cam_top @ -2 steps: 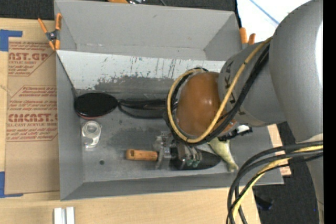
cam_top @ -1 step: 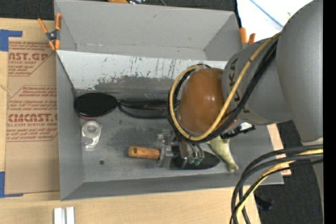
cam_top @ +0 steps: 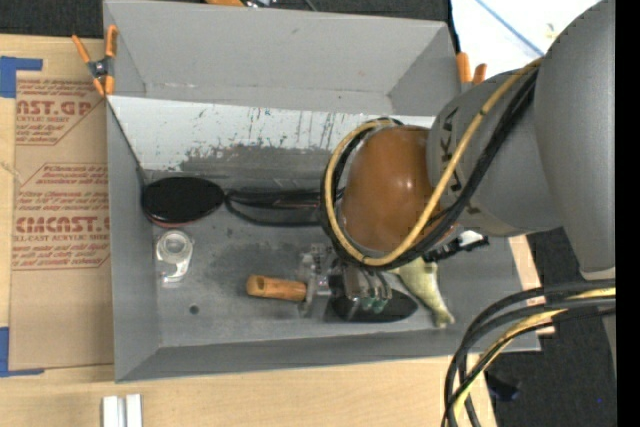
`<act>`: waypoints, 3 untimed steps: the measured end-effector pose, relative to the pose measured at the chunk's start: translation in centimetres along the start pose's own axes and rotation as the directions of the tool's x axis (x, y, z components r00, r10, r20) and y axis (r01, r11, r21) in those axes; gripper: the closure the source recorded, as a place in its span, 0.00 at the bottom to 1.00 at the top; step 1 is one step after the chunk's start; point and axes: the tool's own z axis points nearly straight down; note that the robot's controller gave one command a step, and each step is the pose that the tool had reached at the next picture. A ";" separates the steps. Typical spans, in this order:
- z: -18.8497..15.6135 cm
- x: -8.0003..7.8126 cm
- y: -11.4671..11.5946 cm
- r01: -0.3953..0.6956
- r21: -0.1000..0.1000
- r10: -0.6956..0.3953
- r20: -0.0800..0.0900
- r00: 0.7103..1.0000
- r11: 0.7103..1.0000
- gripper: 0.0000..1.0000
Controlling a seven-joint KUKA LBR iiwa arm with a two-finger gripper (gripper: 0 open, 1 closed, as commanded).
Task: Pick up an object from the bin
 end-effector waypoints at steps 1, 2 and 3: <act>-0.8 0.0 0.0 0.000 0.000 0.000 0.000 1.000 1.000 1.00; -1.8 0.0 0.0 0.000 -0.001 0.000 -0.002 1.000 1.000 1.00; -3.9 0.1 0.1 0.000 0.000 0.000 -0.007 1.000 1.000 1.00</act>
Offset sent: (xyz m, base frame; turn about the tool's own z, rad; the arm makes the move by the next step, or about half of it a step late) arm 0.0000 0.0001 0.0276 0.0001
